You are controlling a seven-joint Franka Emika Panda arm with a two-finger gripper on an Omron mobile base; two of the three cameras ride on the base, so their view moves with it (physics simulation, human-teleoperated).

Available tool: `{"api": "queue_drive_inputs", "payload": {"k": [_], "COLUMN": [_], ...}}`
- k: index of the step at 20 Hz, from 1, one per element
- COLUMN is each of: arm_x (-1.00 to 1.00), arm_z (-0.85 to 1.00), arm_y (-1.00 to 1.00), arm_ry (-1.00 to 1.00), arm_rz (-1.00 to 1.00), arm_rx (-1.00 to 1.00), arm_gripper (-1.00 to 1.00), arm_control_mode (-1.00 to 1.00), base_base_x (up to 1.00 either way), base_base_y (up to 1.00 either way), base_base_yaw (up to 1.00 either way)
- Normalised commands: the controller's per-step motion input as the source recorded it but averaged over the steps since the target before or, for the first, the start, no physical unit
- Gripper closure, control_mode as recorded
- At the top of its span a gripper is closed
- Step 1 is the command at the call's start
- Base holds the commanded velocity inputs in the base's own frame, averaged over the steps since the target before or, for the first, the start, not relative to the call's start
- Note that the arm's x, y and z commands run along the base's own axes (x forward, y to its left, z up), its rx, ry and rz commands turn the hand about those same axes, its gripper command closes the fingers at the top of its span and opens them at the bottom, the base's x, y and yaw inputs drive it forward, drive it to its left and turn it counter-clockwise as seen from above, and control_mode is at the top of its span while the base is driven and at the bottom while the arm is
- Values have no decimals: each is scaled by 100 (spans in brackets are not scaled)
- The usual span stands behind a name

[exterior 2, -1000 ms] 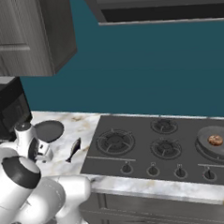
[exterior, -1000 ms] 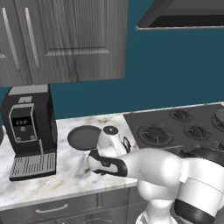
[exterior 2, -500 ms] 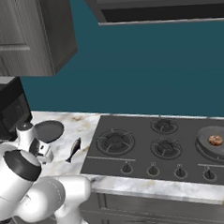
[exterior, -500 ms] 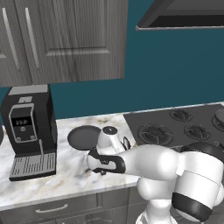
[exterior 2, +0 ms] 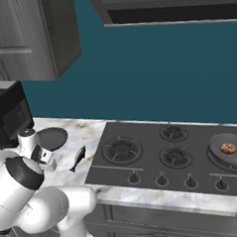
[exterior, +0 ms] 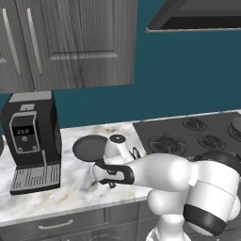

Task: Place both pans onto different burners. Then place the mushroom and the fish on different pans.

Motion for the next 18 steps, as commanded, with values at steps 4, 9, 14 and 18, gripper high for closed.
{"api": "queue_drive_inputs", "payload": {"k": [4, 9, 14, 18], "arm_x": [0, 0, 0, 0], "arm_z": [0, 18, 41, 43], "arm_y": [0, 0, 0, 0], "arm_ry": [0, 0, 0, 0], "arm_rz": [0, 0, 0, 0], "arm_rx": [0, 0, 0, 0], "arm_gripper": [100, 100, 100, 100], "arm_control_mode": [-100, -100, -100, -100], "base_base_x": [0, 0, 0, 0], "base_base_y": [0, 0, 0, 0], "base_base_yaw": [0, 0, 0, 0]}}
